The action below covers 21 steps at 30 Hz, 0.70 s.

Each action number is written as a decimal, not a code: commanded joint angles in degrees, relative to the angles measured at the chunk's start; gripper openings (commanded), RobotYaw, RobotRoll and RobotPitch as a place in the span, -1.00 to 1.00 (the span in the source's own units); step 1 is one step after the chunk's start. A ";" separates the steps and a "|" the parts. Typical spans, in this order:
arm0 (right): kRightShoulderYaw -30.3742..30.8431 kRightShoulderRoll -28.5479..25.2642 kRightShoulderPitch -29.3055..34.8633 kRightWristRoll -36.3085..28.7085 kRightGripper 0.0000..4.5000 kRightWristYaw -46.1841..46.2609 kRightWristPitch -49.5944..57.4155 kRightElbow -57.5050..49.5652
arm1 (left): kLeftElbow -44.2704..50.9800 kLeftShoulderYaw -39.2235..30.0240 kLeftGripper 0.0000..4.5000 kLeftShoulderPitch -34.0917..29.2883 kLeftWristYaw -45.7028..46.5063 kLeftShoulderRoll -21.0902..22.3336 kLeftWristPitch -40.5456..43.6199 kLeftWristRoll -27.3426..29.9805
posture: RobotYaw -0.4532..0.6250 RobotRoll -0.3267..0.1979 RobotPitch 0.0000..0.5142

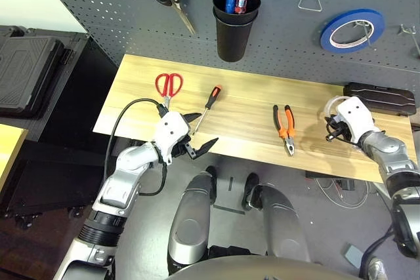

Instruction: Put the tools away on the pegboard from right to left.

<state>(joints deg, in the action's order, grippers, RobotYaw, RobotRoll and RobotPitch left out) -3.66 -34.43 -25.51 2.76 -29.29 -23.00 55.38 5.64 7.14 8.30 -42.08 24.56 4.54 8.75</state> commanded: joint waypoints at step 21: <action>-5.35 -1.86 14.18 -2.75 -0.99 6.02 -19.38 -12.41 | 3.50 -2.93 1.00 0.75 -1.80 -3.89 -1.34 10.27 | 0.22 0.25 -0.22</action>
<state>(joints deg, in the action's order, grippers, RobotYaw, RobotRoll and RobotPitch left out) -7.76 -35.91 -12.56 0.42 -24.05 -41.18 42.81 8.13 3.69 9.31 -43.36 20.85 2.54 18.15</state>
